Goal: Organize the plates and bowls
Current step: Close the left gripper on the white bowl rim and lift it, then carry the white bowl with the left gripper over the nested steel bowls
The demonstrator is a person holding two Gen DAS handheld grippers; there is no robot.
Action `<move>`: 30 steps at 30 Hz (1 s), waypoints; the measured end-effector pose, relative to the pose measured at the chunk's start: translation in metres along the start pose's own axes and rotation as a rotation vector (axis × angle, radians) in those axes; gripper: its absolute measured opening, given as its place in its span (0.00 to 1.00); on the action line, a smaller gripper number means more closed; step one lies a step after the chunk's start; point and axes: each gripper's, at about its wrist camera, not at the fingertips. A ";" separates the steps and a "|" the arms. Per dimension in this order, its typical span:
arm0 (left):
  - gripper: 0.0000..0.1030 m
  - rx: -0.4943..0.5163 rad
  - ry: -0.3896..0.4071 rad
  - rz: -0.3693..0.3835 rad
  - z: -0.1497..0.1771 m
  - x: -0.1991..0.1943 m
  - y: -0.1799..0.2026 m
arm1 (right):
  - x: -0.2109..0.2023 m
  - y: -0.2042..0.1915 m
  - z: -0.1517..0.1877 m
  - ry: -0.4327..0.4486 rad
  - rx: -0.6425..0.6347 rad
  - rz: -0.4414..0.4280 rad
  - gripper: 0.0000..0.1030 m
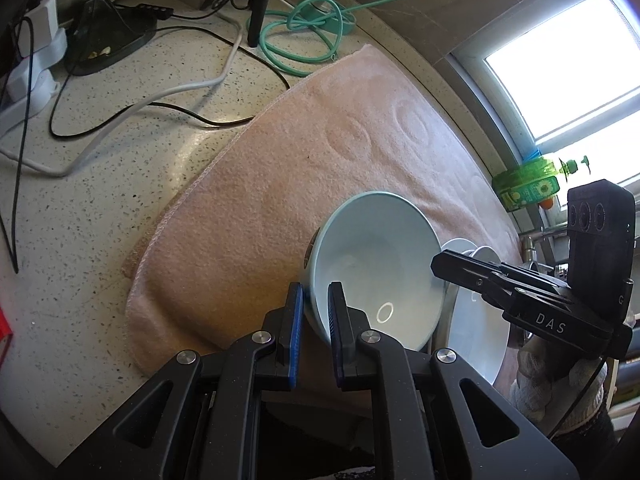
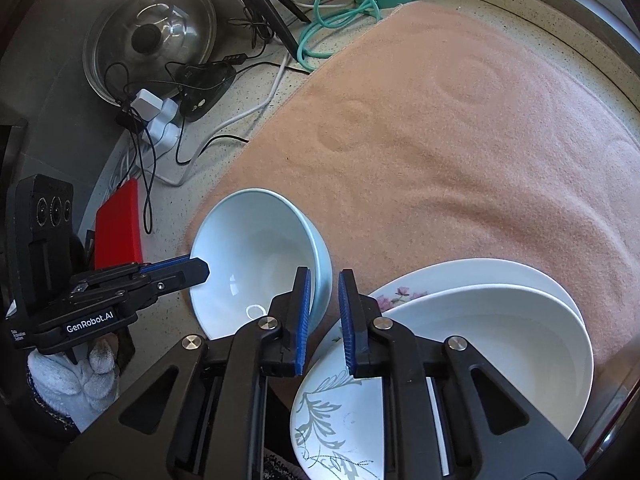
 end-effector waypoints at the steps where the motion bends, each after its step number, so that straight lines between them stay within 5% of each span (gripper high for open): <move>1: 0.11 0.001 -0.003 -0.003 0.000 0.001 0.000 | 0.002 0.000 0.000 -0.002 0.002 -0.003 0.12; 15: 0.10 0.024 0.005 -0.027 -0.008 0.003 0.005 | -0.001 0.003 -0.003 0.002 0.037 -0.022 0.10; 30: 0.10 0.113 0.055 0.006 -0.038 -0.014 0.038 | -0.056 0.016 -0.005 0.117 0.103 -0.043 0.10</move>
Point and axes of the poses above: each gripper's, at about its wrist camera, not at the fingertips, and x roughly the way its jaws point, y to its right, z to its underside, and after that the axes turned 11 degrees about x, right-handed
